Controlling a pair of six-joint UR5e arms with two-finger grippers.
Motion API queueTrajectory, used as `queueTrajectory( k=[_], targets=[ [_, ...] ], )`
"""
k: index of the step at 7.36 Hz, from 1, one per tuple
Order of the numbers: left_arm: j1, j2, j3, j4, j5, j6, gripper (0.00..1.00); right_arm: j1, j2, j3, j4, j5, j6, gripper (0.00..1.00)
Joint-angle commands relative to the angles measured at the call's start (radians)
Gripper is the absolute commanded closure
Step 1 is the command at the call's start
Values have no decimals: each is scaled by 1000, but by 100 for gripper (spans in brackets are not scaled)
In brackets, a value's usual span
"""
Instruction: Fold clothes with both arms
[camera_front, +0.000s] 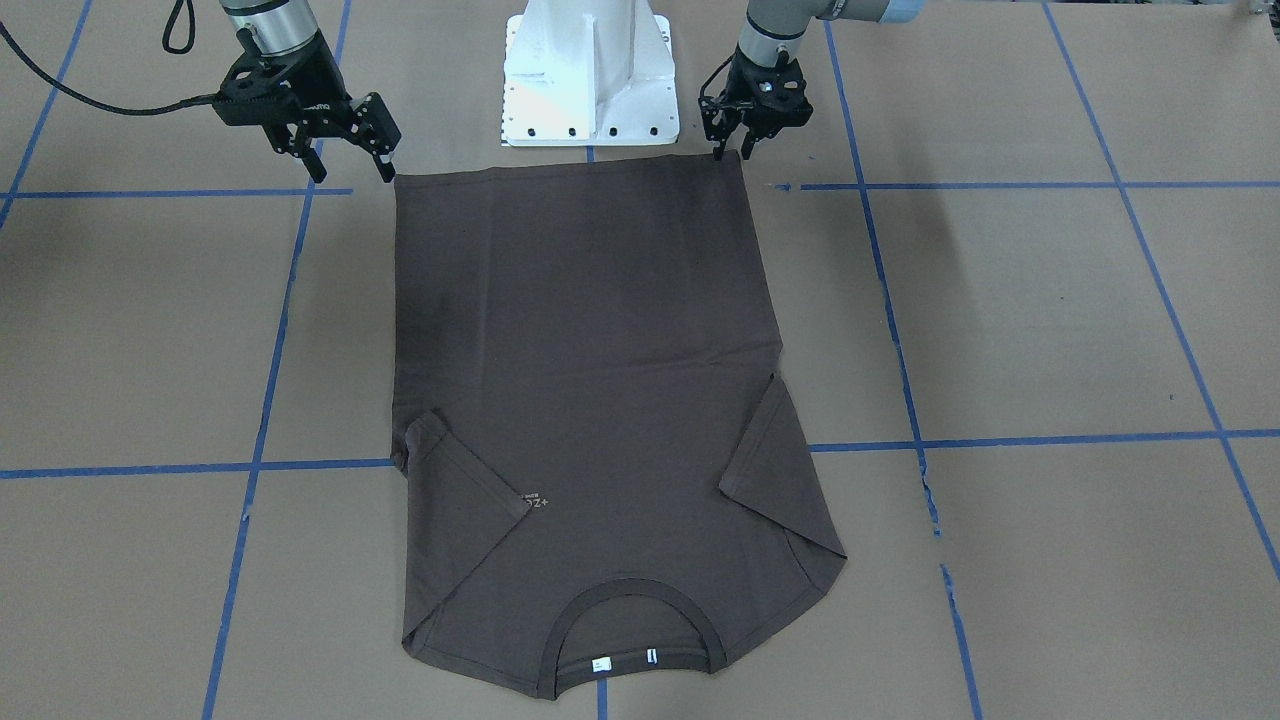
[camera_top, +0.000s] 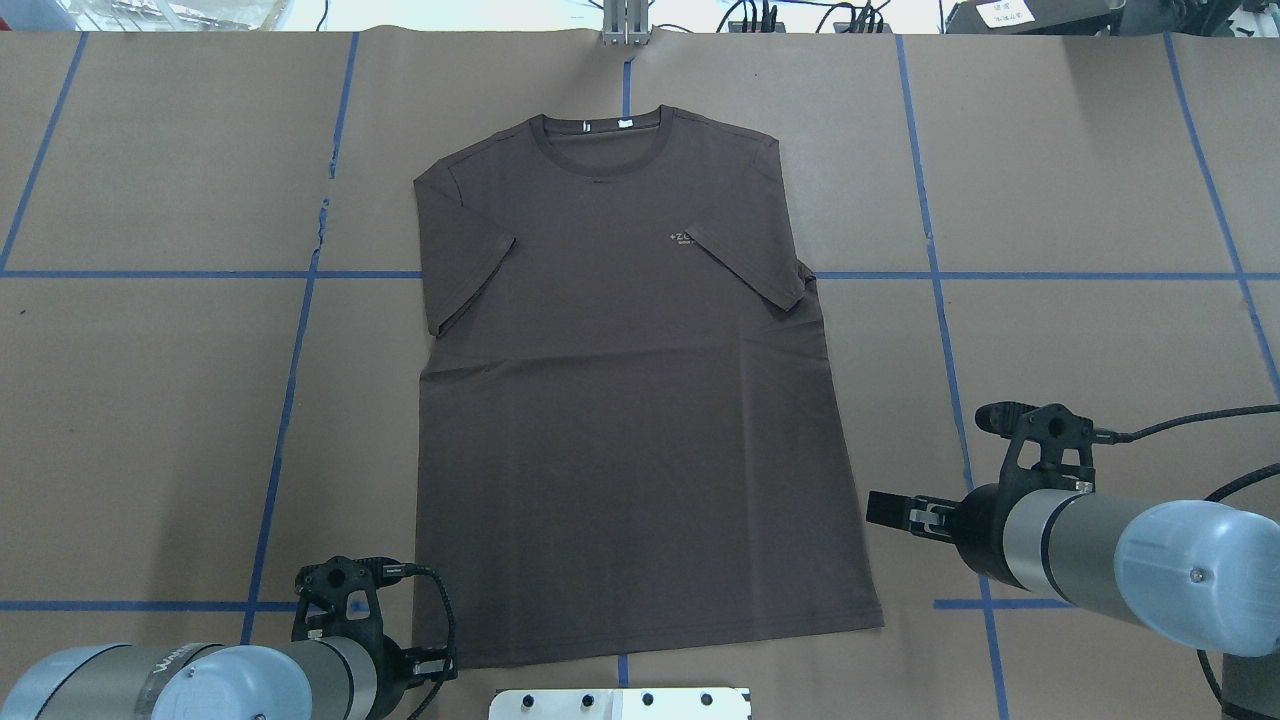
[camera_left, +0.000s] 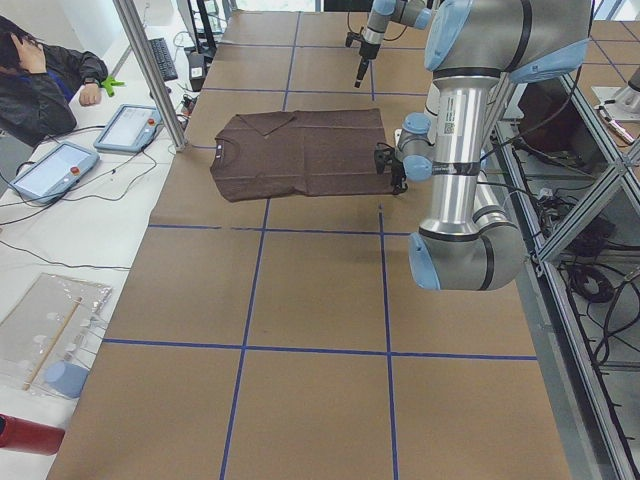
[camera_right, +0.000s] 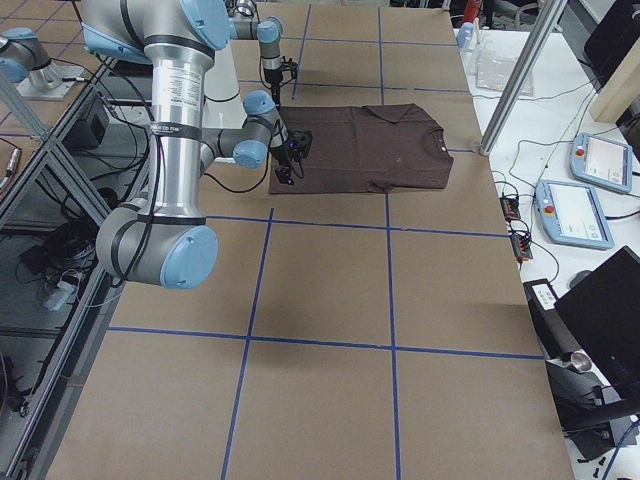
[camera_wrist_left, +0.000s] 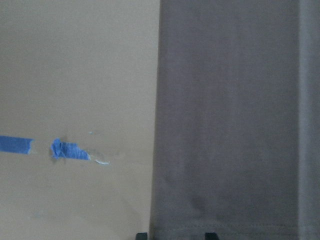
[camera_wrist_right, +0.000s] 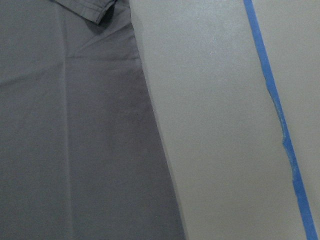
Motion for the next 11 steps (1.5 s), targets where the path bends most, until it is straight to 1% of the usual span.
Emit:
queueTrajectory(
  k=[1,3,4,5,6,7,8,9,10,11],
  targets=[
    [0,-2,1,-2,0,0,52,0,0,0,0,0,0,2],
    [0,-3,1,-2,-1,-5,95,0,0,2,0,0,0,2],
    [0,-3,1,-2,-1,-6,100,0,0,0,0,0,0,2],
    [0,-3,1,-2,0,-8,100,0,0,2,0,0,0,2],
    [-1,-3,-7,-2,0,-6,100,-5,0,2,0,-2,3,5],
    [-1,-5,-8,-2,0,-8,100,-14,0,2,0,-3,64,16],
    [-3,-5,-8,-3,0,-8,100,-31,0,2,0,-11,108,26],
    [-1,-5,-10,-3,0,-11,100,-66,0,2,-2,-47,151,26],
    [-3,-6,-10,-3,2,-12,100,-134,0,2,-11,-134,204,24],
    [-13,-5,-22,-3,5,-12,100,-193,0,-5,-18,-200,206,16]
  ],
)
